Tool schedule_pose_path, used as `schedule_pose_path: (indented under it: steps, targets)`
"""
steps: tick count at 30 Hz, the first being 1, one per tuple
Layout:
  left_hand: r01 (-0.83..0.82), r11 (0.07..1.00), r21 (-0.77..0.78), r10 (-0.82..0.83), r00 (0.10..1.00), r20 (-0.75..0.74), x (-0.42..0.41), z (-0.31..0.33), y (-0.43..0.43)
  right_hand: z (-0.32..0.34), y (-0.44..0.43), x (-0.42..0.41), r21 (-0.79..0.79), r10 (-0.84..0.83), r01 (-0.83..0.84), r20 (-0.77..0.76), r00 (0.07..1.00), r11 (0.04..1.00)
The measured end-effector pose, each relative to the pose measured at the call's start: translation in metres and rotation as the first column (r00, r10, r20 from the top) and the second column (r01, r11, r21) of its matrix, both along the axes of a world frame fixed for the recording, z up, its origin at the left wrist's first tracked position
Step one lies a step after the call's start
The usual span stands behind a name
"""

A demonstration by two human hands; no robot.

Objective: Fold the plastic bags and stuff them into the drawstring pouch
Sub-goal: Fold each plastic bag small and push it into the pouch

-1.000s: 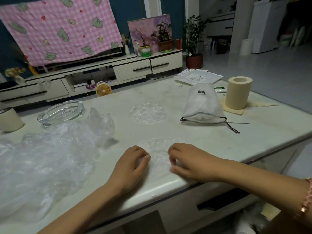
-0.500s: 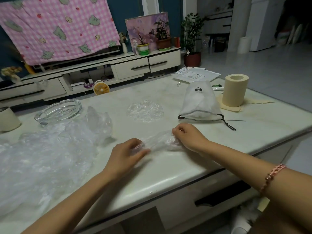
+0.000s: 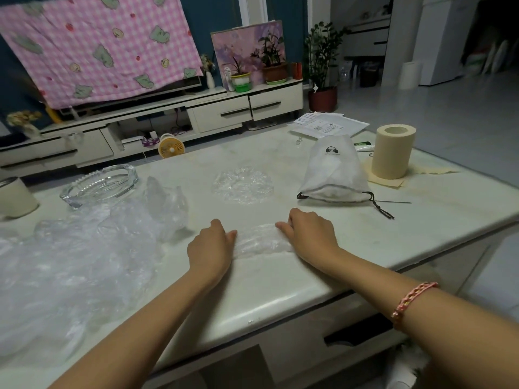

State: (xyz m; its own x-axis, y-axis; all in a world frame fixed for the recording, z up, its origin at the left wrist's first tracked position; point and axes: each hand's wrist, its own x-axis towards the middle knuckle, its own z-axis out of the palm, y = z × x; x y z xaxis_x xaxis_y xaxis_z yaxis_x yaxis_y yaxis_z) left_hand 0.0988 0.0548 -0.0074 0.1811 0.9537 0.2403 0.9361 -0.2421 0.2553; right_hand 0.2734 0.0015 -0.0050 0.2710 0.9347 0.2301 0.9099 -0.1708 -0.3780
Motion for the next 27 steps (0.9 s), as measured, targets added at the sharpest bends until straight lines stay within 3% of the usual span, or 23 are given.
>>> schedule_pose_path:
  steps: [4,9,11,13,15,17,18,20,21,24,27]
  targets:
    - [-0.044,0.998,0.048,0.051,0.987,-0.150,0.006,0.001,-0.002,-0.001,0.003,0.003,-0.014,-0.042,0.045,0.142,0.989,0.999]
    - [-0.043,0.998,0.051,0.055,0.967,-0.249,0.003,-0.001,0.001,-0.001,0.000,0.020,-0.032,-0.117,0.126,0.202,0.972,0.992]
    - [-0.012,0.999,0.044,0.019,0.989,-0.146,-0.001,-0.002,0.003,0.000,-0.004,0.026,-0.031,-0.127,0.136,0.190,0.973,0.990]
    - [0.013,1.000,0.016,-0.014,0.992,0.122,-0.007,0.000,0.008,-0.001,-0.005,0.033,-0.041,-0.103,0.111,0.158,0.982,0.993]
    - [0.042,0.999,-0.028,-0.026,0.902,0.432,-0.012,0.007,0.013,0.001,-0.002,0.040,0.008,-0.032,0.031,0.041,0.999,0.999]
    - [0.132,0.987,-0.090,-0.045,0.770,0.636,-0.018,0.019,0.014,0.010,0.002,0.043,0.112,0.071,-0.045,-0.234,0.970,0.993]
    - [0.205,0.971,-0.126,-0.061,0.717,0.695,-0.020,0.026,0.011,0.018,0.002,0.041,0.150,0.135,-0.081,-0.402,0.906,0.985]
    - [0.343,0.923,-0.177,-0.112,0.677,0.727,-0.020,0.039,0.005,0.036,-0.005,0.033,0.161,0.281,-0.237,-0.687,0.670,0.958]
    - [0.390,0.901,-0.191,-0.139,0.676,0.724,-0.019,0.044,0.001,0.044,-0.008,0.027,0.123,0.313,-0.343,-0.752,0.580,0.931]
    - [0.497,0.837,-0.229,-0.200,0.667,0.717,-0.010,0.055,-0.011,0.051,-0.017,0.008,-0.040,0.324,-0.600,-0.812,0.485,0.799]
    - [0.545,0.801,-0.247,-0.252,0.681,0.688,-0.005,0.058,-0.020,0.044,-0.018,-0.005,-0.081,0.316,-0.682,-0.841,0.438,0.727]
